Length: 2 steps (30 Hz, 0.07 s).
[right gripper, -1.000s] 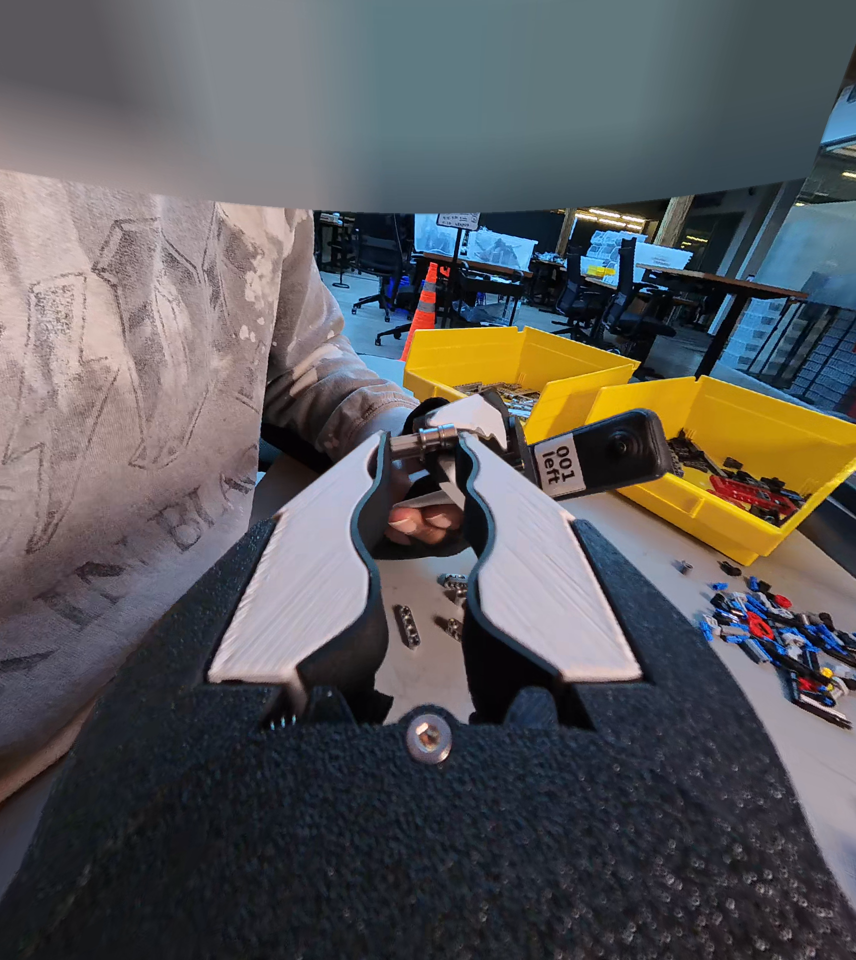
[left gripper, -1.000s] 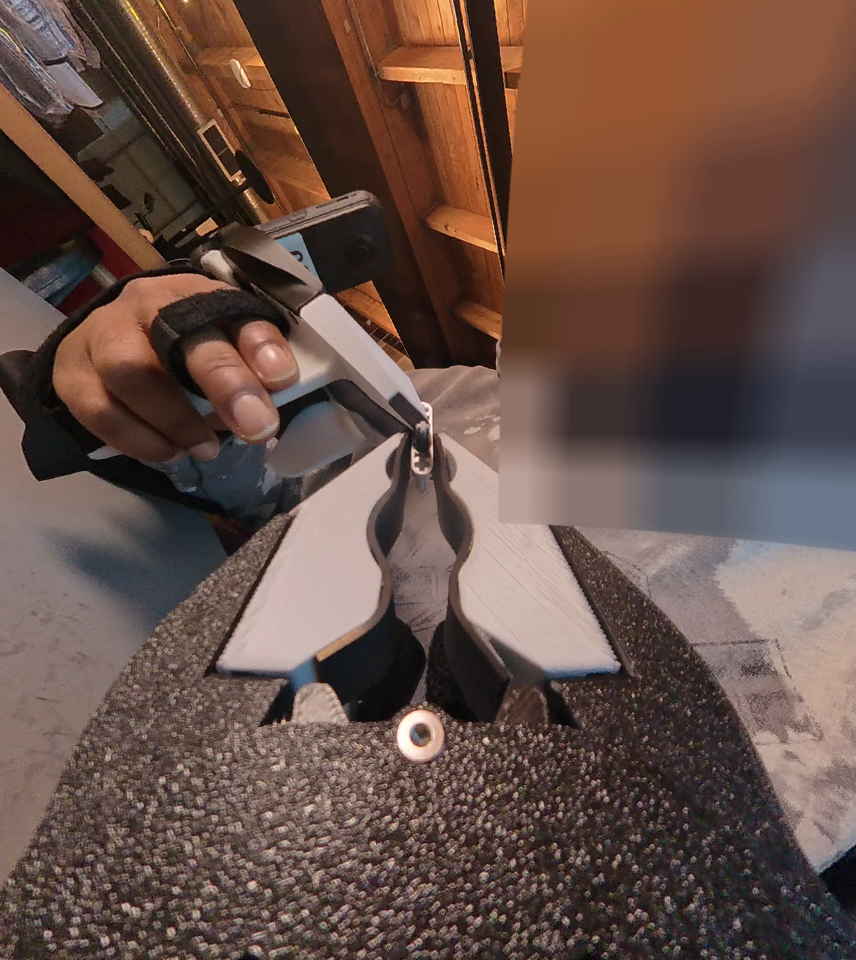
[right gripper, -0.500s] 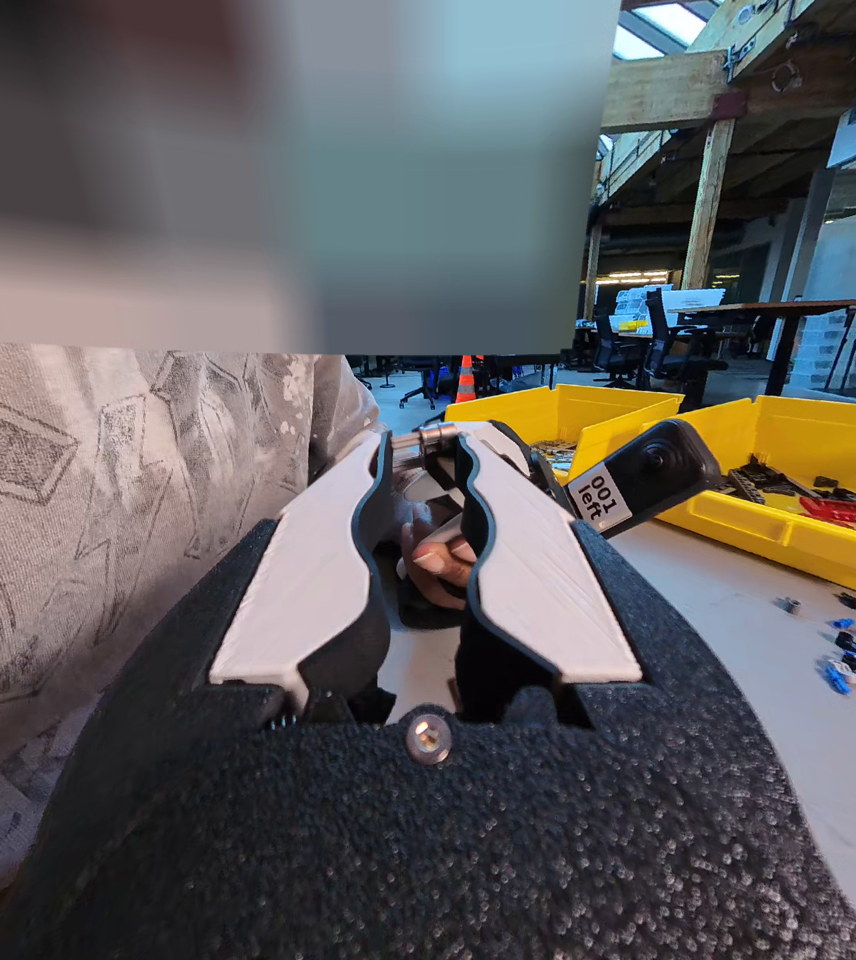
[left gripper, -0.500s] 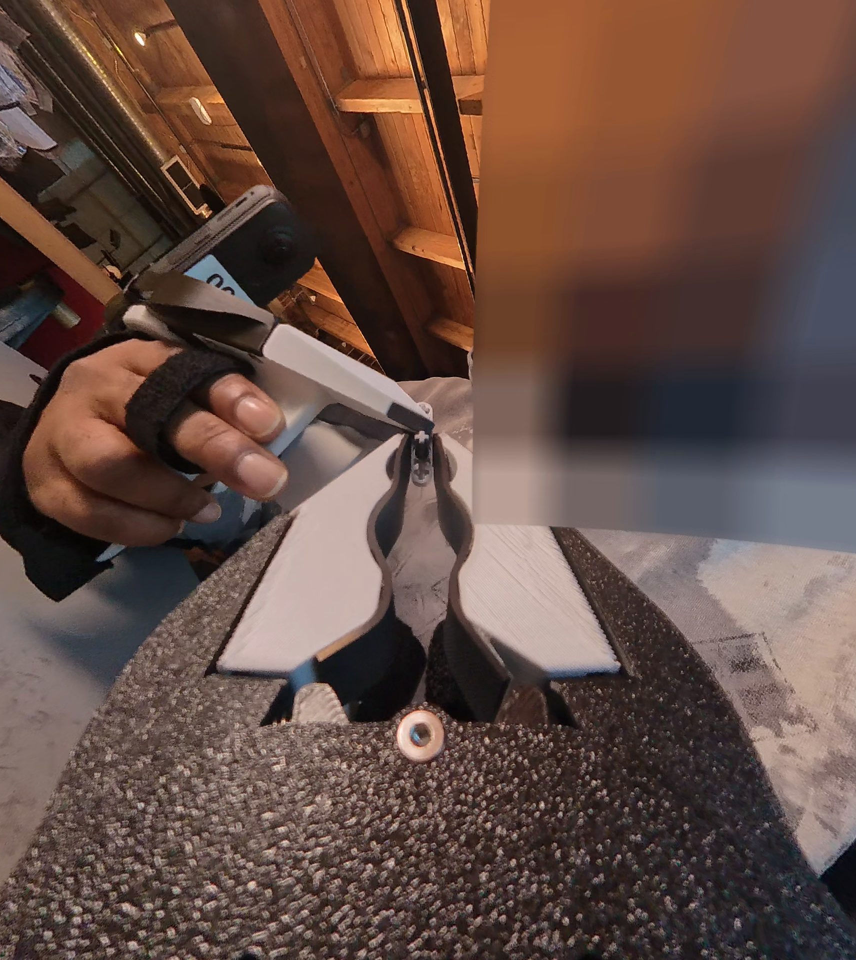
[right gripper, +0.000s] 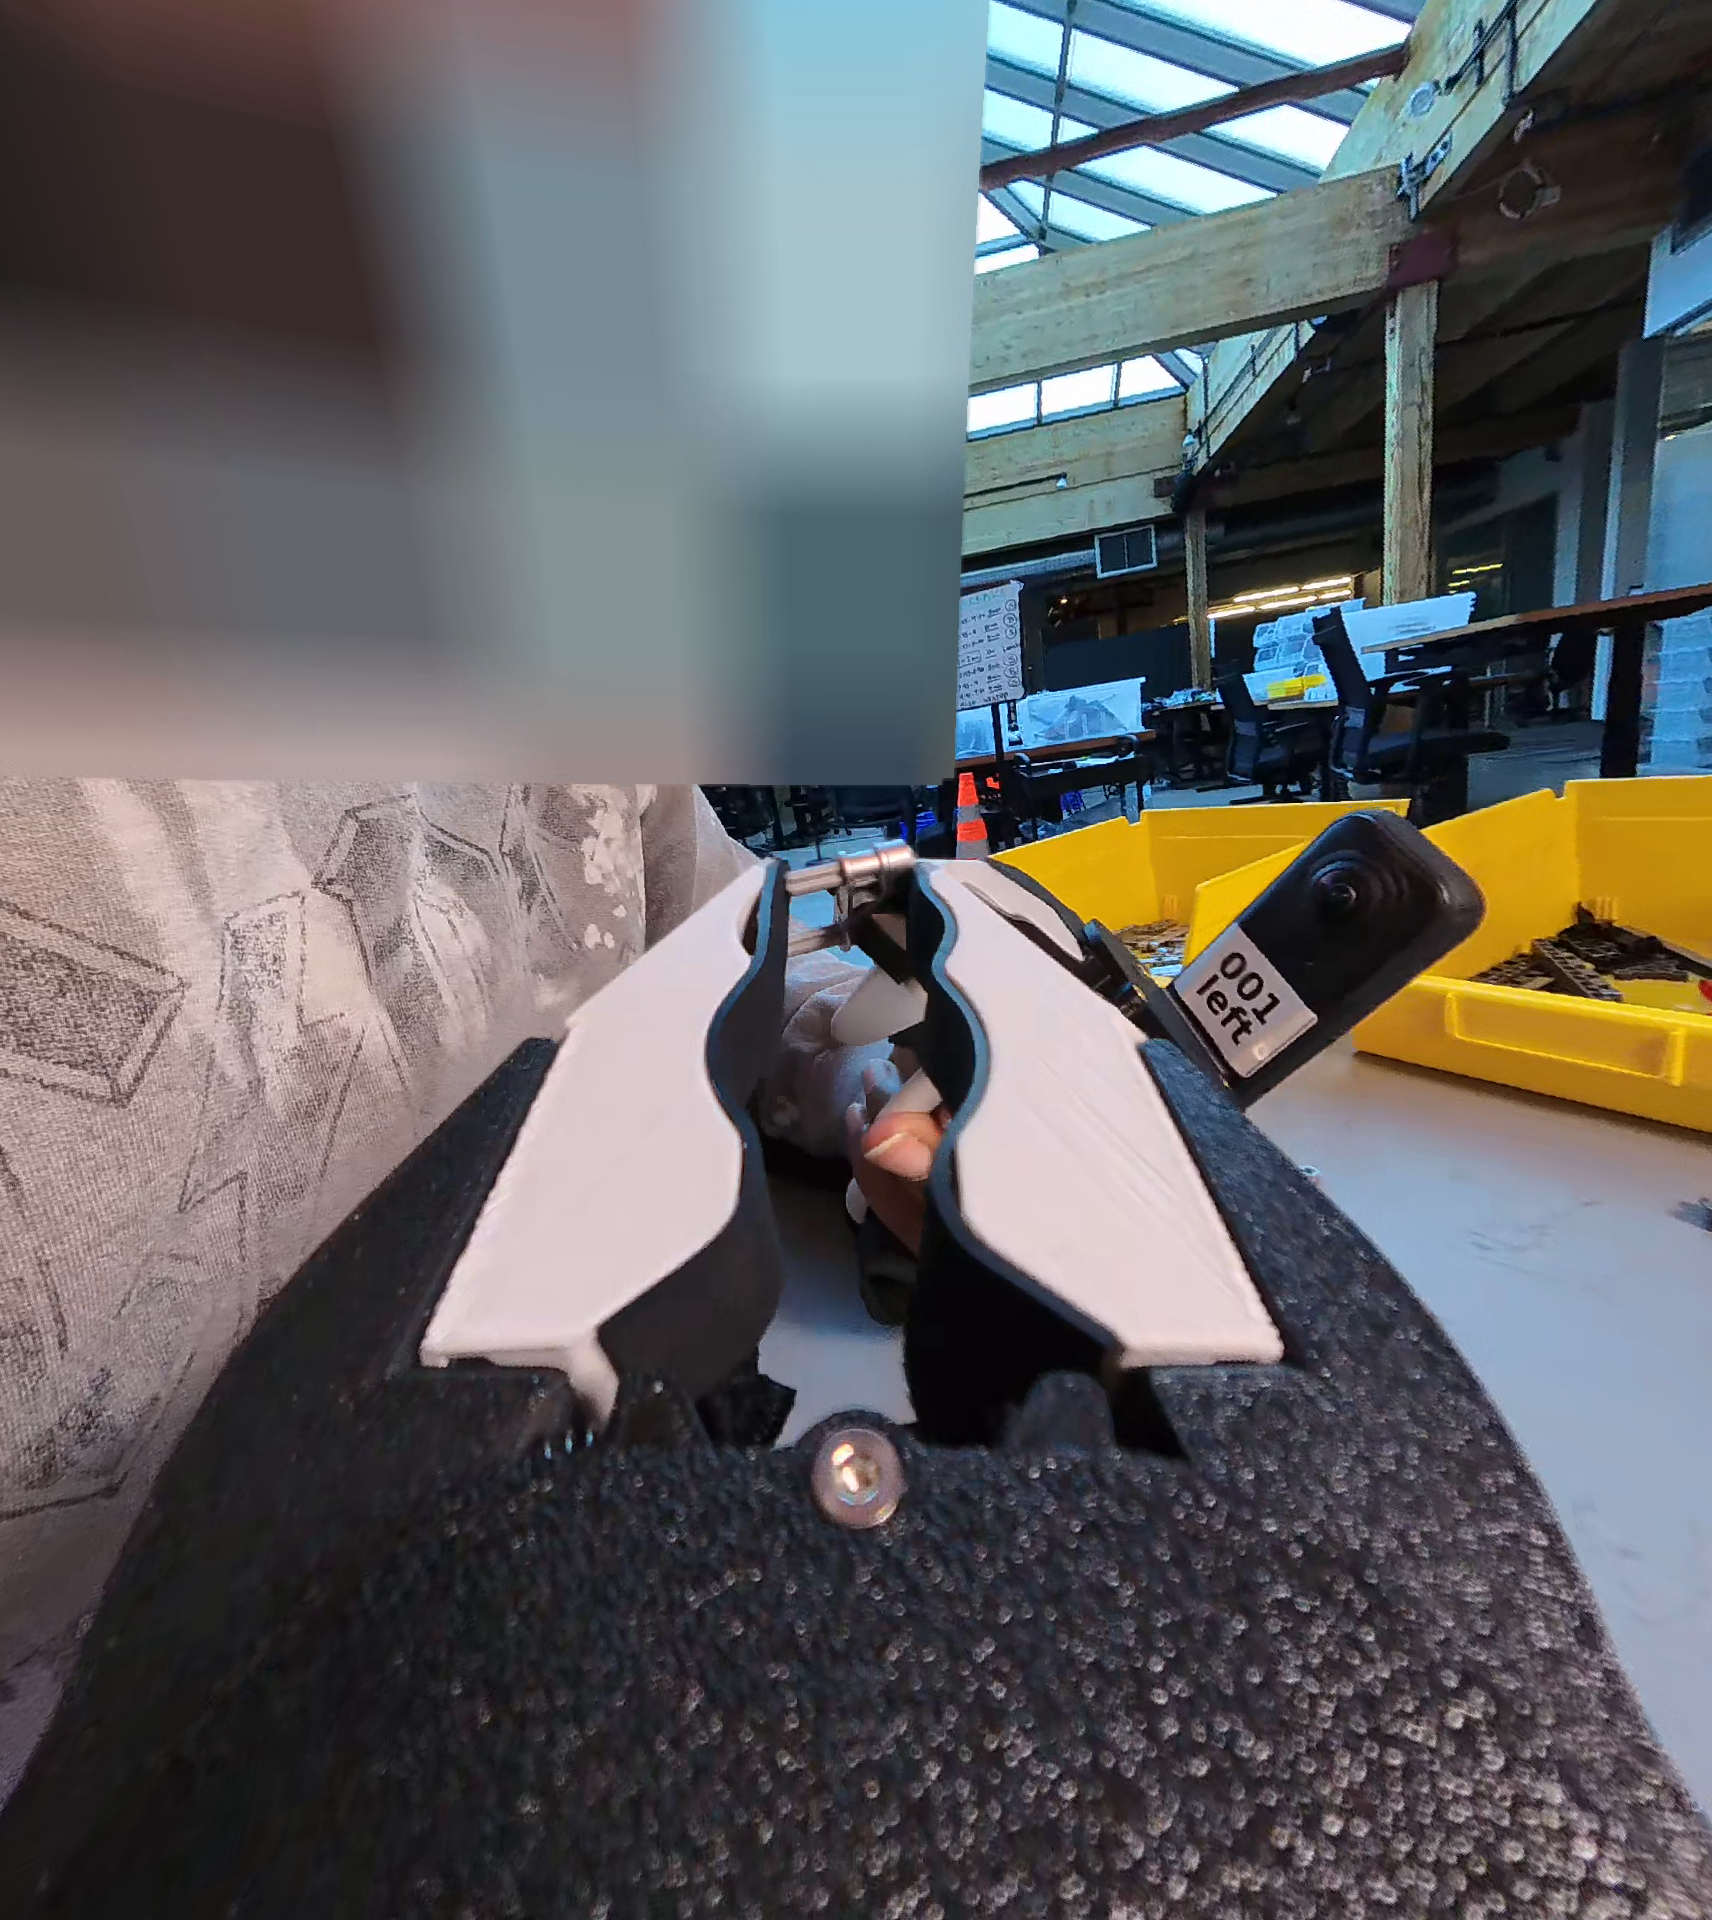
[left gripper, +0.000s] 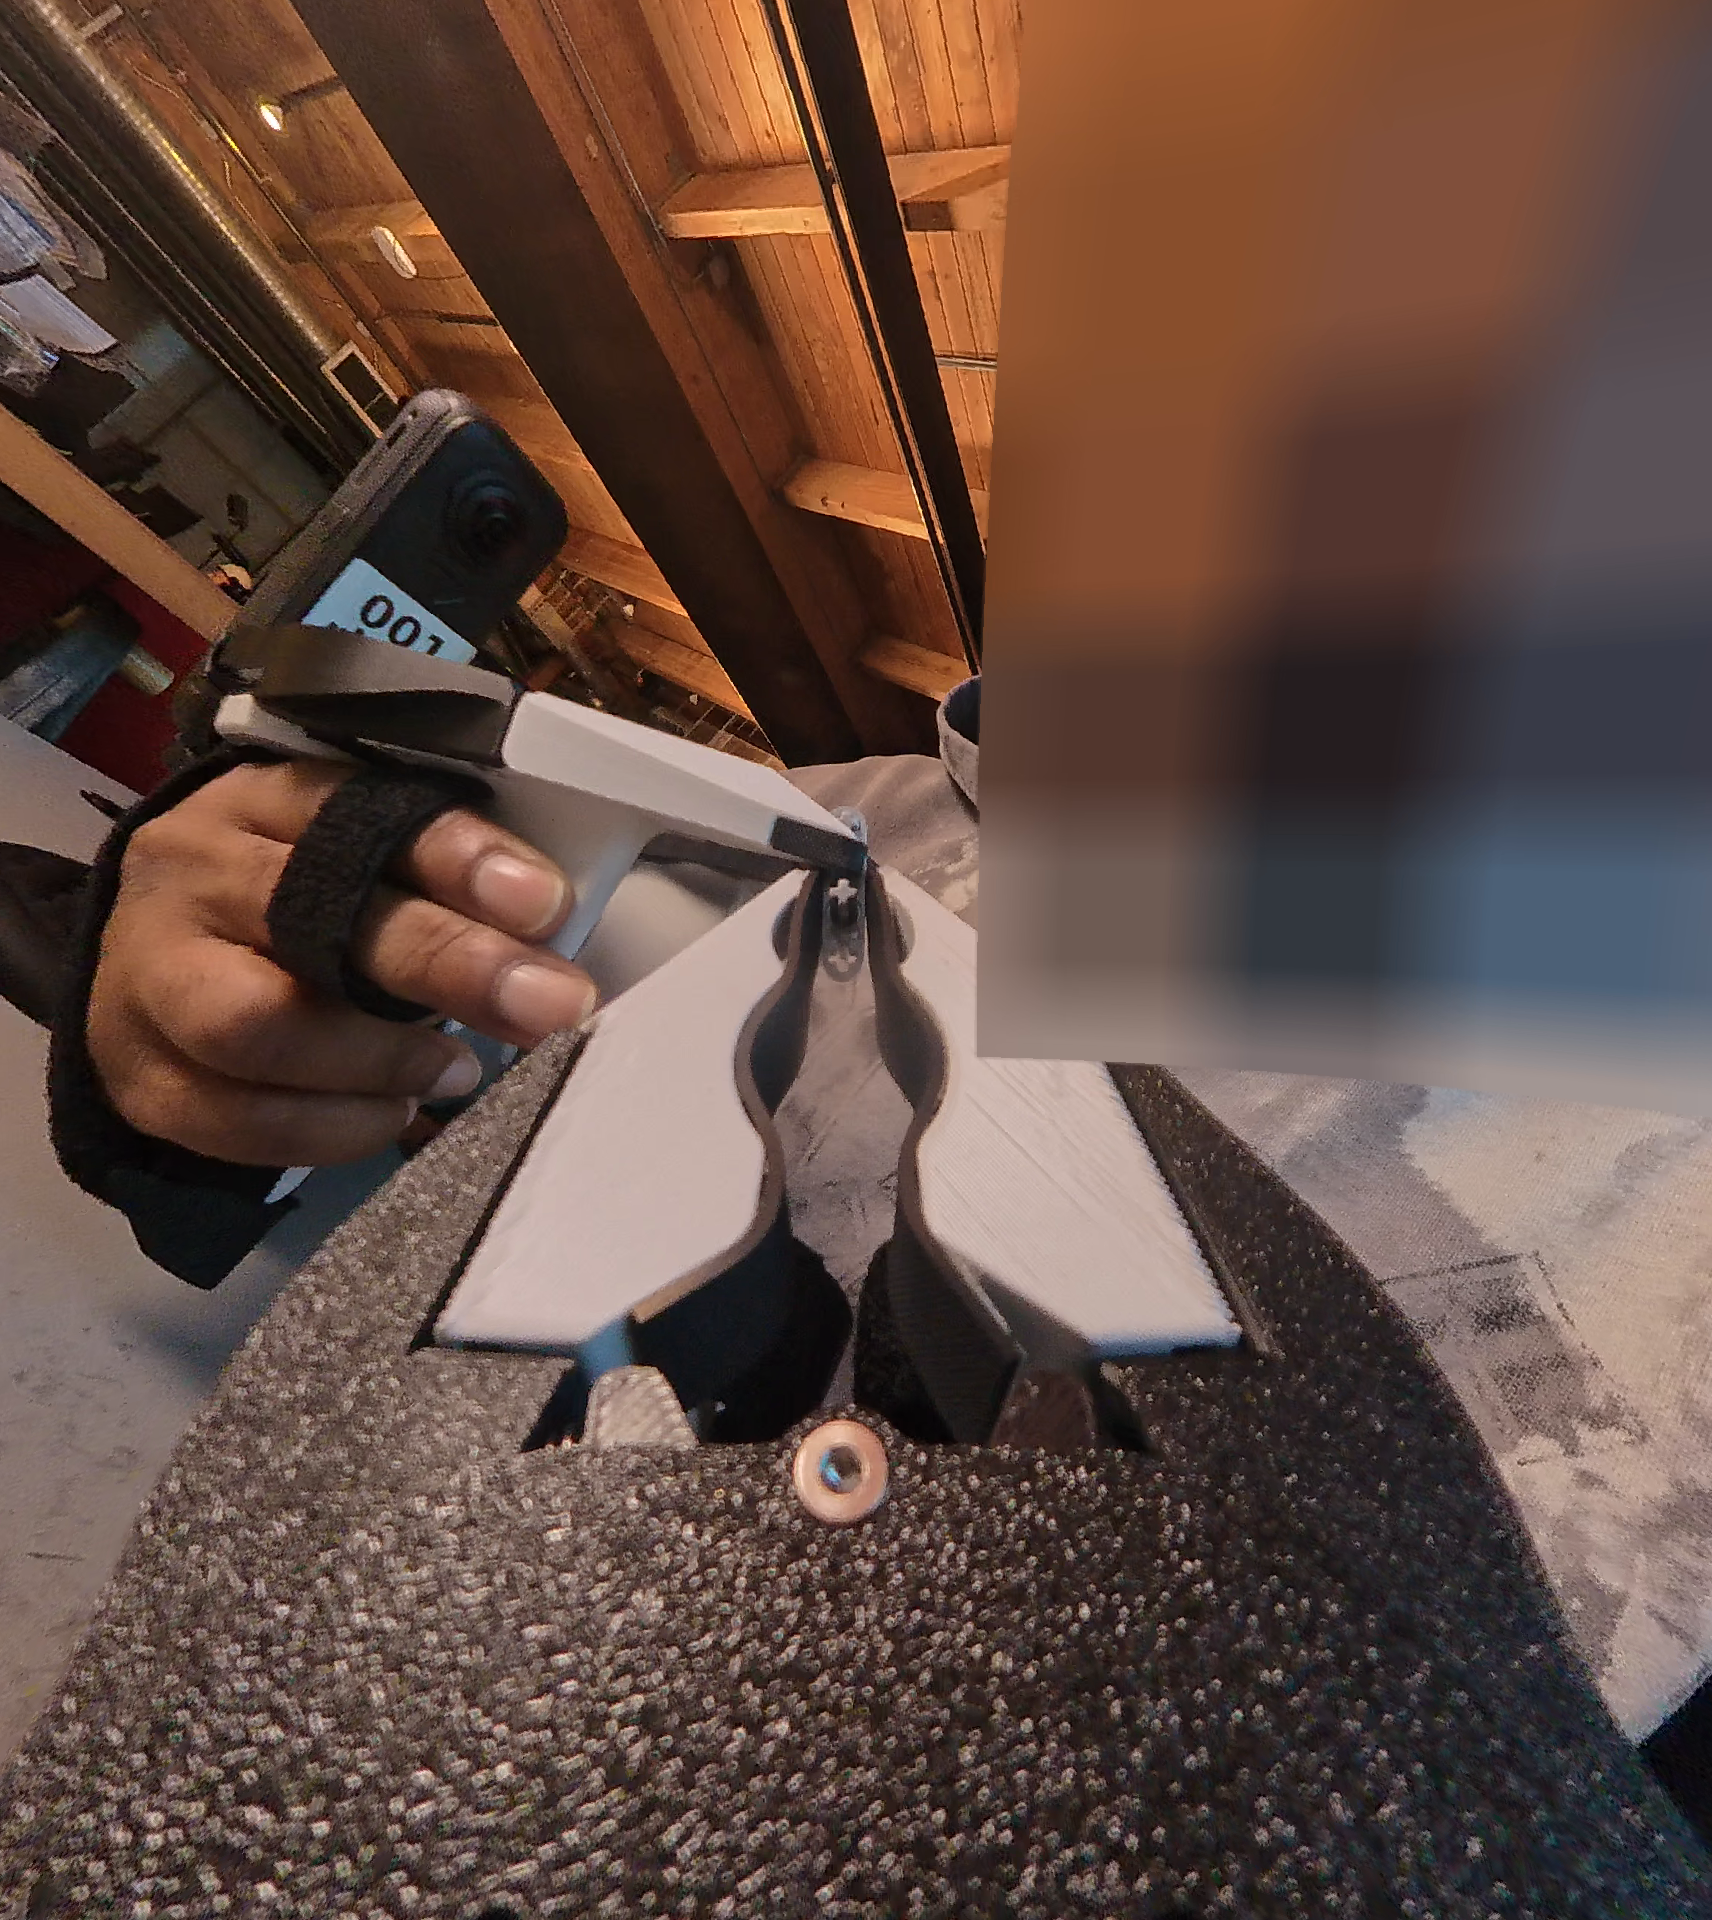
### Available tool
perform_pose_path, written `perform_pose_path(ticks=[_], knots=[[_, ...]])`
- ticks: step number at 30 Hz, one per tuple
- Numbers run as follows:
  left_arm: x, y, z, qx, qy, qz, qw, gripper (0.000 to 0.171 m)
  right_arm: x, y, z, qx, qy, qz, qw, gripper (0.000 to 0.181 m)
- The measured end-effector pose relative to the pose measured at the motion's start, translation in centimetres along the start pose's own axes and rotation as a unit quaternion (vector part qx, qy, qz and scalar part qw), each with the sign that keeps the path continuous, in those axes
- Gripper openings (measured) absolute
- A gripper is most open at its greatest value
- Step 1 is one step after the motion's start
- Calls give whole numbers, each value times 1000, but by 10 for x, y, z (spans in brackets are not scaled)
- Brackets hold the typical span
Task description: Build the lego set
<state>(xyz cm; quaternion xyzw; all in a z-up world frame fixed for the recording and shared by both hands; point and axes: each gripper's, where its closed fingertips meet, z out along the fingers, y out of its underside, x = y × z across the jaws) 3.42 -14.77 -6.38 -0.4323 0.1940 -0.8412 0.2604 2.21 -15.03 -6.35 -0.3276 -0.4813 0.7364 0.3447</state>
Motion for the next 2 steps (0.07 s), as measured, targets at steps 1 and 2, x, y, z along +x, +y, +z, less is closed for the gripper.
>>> perform_pose_path(ticks=[1,2], knots=[[0,-1,-1,3,1,-4,1000,5,1,0,0,-1,4,-2,1000,19],[-1,-2,-1,6,2,-10,1000,5,2,0,0,-2,10,-7,1000,19]])
